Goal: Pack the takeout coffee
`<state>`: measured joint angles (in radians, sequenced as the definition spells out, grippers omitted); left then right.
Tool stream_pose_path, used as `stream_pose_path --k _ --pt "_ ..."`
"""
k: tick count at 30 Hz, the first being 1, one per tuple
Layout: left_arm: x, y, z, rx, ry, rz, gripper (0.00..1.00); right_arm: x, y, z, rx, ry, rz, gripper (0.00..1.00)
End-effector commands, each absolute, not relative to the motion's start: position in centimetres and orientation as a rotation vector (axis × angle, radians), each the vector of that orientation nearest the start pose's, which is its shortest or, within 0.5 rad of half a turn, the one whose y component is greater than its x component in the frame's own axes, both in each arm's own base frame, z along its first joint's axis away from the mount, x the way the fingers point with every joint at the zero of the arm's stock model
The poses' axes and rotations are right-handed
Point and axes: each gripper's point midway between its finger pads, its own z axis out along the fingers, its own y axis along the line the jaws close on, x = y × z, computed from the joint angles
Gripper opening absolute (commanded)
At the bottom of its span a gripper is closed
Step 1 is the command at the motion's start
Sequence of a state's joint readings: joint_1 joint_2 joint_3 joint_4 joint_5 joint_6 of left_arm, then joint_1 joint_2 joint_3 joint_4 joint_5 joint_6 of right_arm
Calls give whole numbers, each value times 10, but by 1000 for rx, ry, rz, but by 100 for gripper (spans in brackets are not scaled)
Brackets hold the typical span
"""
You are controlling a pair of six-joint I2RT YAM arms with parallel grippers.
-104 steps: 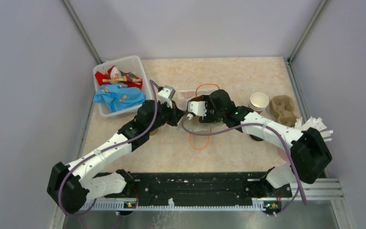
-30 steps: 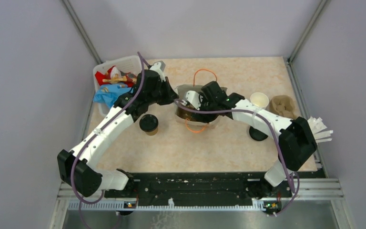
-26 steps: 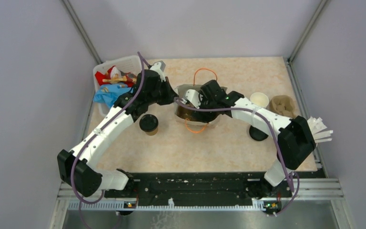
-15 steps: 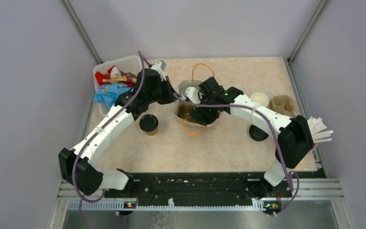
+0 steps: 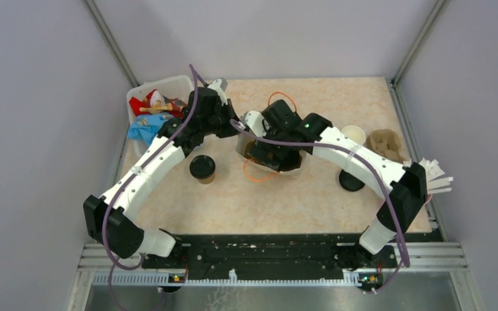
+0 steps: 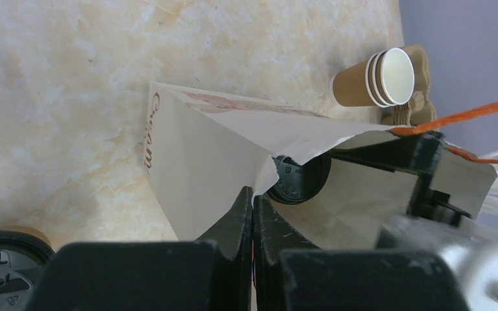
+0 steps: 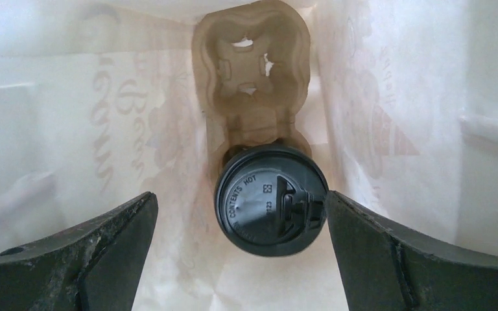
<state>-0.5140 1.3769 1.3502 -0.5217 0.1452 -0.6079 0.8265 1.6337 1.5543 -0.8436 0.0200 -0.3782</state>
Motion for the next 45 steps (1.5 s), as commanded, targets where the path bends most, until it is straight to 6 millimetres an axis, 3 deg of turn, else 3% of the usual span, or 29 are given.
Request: stream_pose_path --k 1,4,8,11,13,16,18,23,26,31,35,42,45 --pt "339 -246 292 -25 2179 -823 4 283 275 274 -1195 2011 135 99" --pt "346 -248 294 -28 2174 -816 4 277 258 318 -1058 1982 142 99" --pt "352 -252 294 -39 2191 -813 2 247 258 374 -985 1881 347 99" --pt "355 -253 295 -65 2202 -811 2 236 247 400 -856 1856 415 99" --pt "358 -254 298 -90 2197 -817 6 239 221 408 -613 1901 371 99" --pt "362 -253 299 -103 2199 -803 17 243 175 401 -137 2017 313 99" --pt "363 -254 298 -101 2207 -803 24 243 168 387 2 2100 361 99" --pt "360 -248 296 -80 2234 -804 50 251 190 365 83 2203 552 99" --pt "354 -238 299 -63 2233 -793 68 259 192 338 106 2262 542 99" --pt "341 -238 303 24 2195 -854 87 288 186 311 123 2291 483 98" --pt "331 -252 300 83 2177 -991 90 314 184 307 148 2281 584 95" --pt "313 -272 310 50 2090 -1245 86 339 221 311 103 2286 841 94" --pt "299 -278 309 2 2070 -1350 86 356 230 317 121 2252 872 94"
